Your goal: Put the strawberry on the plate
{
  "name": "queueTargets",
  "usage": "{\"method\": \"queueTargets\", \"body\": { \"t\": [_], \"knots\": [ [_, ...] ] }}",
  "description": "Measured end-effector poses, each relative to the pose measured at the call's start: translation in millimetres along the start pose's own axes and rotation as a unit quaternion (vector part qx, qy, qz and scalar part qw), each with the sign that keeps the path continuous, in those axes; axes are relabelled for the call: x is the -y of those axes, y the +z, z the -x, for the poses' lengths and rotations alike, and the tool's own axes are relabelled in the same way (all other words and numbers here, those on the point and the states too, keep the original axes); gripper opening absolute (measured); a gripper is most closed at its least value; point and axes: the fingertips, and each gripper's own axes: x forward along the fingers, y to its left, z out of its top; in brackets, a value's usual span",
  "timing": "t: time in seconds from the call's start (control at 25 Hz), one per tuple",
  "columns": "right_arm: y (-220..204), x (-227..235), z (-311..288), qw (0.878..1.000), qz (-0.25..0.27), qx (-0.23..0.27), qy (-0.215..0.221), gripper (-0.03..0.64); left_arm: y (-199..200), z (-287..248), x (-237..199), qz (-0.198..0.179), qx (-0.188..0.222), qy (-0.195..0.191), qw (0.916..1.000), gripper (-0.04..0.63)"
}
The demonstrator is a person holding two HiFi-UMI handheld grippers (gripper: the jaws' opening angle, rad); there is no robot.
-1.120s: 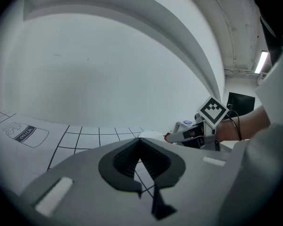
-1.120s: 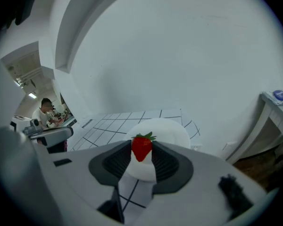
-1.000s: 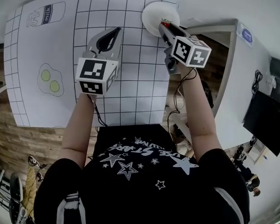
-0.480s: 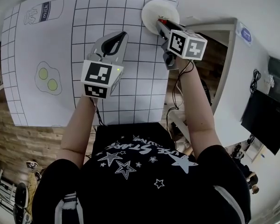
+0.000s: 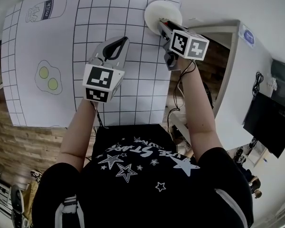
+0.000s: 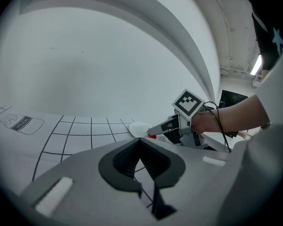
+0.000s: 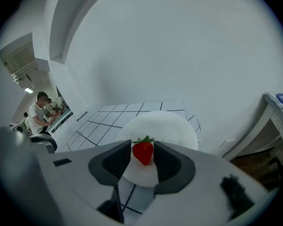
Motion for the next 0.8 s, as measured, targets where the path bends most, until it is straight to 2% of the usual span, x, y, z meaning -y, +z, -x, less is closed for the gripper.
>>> {"method": "queueTargets", "body": {
  "t": [0.16, 0.52, 0.8],
  "knots": [
    [0, 4, 8, 1.0, -0.015, 0.013, -0.004, 0.147, 1, 2, -1, 0.009, 0.003, 0.004, 0.9999, 0.008],
    [-3, -3, 38, 0.998, -0.029, 0.047, 0.004, 0.146, 9, 19, 14, 0.0, 0.014, 0.019, 0.9997, 0.008],
    [-5, -24, 82, 0.994, -0.029, 0.092, 0.045, 0.138, 5, 42, 45, -0.003, 0.016, 0.028, 0.9995, 0.007]
  ]
}}
